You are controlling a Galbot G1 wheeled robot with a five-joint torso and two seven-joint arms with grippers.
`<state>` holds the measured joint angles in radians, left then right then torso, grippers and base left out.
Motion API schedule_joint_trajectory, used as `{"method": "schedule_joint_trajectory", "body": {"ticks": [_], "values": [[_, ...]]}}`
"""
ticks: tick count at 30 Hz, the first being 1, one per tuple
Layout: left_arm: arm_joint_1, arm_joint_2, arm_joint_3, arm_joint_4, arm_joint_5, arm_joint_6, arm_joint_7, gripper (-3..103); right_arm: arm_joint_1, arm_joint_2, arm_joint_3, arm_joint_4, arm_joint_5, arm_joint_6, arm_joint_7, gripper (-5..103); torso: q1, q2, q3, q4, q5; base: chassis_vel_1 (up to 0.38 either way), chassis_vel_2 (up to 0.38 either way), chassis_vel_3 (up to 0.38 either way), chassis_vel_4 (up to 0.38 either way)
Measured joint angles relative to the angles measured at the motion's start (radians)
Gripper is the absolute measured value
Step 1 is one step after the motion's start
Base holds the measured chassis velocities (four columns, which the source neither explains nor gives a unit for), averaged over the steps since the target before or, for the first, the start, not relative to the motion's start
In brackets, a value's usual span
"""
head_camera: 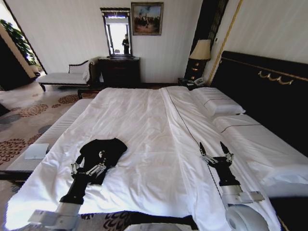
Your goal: Fold the clothes on the bed.
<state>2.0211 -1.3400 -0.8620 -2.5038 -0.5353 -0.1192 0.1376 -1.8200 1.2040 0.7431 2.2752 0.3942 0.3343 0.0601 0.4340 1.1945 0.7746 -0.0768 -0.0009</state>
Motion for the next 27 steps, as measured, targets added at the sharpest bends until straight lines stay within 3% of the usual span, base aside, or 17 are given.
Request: {"method": "schedule_joint_trajectory", "body": {"ticks": [9,16,27], "values": [[-0.025,0.059,-0.161,0.023,-0.152,0.017,0.007,100,-0.012,0.051,0.01,-0.019,-0.034,0.035,0.001,100,0.0,0.0,0.0,-0.0001,0.0,0.0,0.0,0.0,0.0],[-0.025,0.019,-0.124,0.021,-0.119,0.017,0.016,100,-0.008,0.086,-0.004,-0.03,-0.076,0.041,0.003,100,0.0,0.0,0.0,0.0,0.0002,0.0,0.0,0.0,0.0],[-0.026,0.009,-0.108,0.031,-0.1,0.011,0.015,100,-0.011,0.098,-0.008,-0.032,-0.098,0.048,0.006,100,0.0,0.0,0.0,0.0,0.0001,0.0,0.0,0.0,0.0]]}}
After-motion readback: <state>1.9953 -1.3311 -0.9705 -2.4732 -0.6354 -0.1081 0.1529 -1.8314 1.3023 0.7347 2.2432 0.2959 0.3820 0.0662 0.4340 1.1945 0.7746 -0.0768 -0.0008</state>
